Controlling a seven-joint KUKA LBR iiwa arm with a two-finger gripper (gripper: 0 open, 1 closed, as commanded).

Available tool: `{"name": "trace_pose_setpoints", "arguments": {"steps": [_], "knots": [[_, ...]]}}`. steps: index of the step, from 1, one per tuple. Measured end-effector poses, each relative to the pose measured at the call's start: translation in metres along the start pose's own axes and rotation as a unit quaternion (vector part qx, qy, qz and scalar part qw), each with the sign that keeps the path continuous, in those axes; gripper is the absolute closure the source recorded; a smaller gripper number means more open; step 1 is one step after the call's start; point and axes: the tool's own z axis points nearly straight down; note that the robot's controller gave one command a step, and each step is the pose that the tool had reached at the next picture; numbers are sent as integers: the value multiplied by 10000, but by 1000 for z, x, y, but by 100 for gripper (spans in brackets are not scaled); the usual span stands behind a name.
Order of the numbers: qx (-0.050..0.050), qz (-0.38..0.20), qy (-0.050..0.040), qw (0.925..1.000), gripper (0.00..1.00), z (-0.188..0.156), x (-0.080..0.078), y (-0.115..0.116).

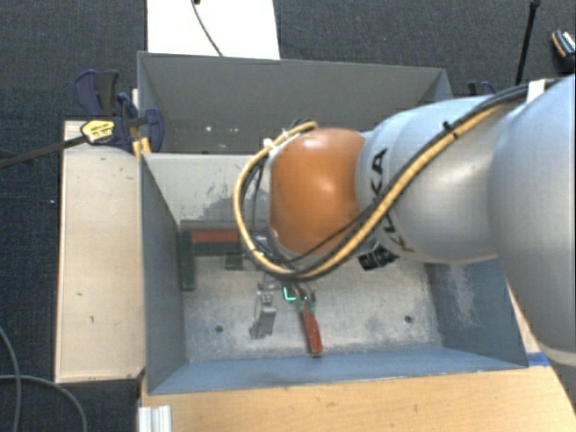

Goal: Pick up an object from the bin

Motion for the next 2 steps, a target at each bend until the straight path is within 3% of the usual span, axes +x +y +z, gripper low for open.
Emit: {"name": "trace_pose_setpoints", "arguments": {"steps": [1,2], "knots": [[21,-374,-39,9993,0,70,-84,-82],[0,-1256,-25,9921,0,91,-79,-64]]}}
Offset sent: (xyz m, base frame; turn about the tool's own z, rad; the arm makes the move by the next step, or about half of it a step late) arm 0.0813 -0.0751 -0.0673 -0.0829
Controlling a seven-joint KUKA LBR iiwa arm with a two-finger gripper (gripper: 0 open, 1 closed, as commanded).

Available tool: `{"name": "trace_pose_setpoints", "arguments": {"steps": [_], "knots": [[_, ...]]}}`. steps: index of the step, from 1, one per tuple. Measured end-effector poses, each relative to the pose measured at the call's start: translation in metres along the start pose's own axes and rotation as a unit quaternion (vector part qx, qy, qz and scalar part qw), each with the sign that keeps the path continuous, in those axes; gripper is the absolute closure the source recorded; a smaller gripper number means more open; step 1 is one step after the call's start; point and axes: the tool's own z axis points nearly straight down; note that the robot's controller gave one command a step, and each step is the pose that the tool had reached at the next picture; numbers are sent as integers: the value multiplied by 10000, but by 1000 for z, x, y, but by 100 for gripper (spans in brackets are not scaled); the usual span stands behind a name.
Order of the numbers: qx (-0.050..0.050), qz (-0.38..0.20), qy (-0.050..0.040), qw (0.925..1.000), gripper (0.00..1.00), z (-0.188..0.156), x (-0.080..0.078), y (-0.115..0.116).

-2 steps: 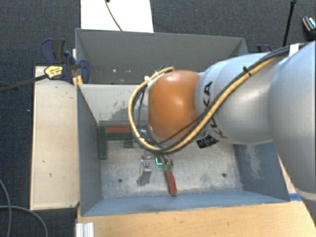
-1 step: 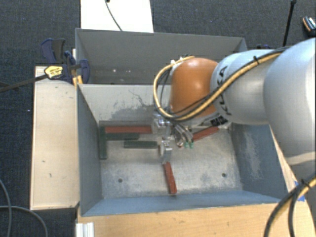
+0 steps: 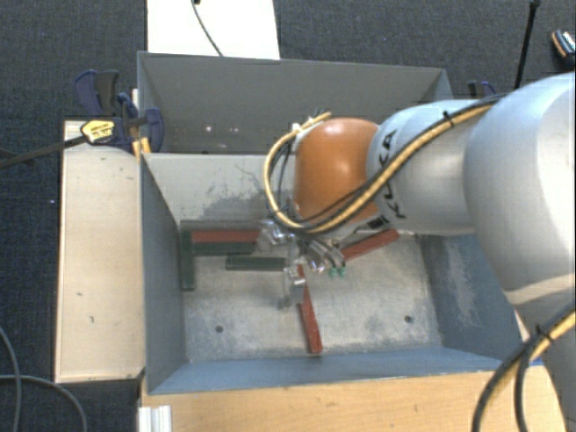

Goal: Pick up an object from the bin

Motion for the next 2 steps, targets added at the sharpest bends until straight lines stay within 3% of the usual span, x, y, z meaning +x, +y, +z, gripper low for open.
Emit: {"name": "trace_pose_setpoints", "arguments": {"steps": [1,2], "knots": [[-2,37,-5,10000,100,-1,0,0],[-1,-107,-61,9999,100,-147,-4,39]]}}
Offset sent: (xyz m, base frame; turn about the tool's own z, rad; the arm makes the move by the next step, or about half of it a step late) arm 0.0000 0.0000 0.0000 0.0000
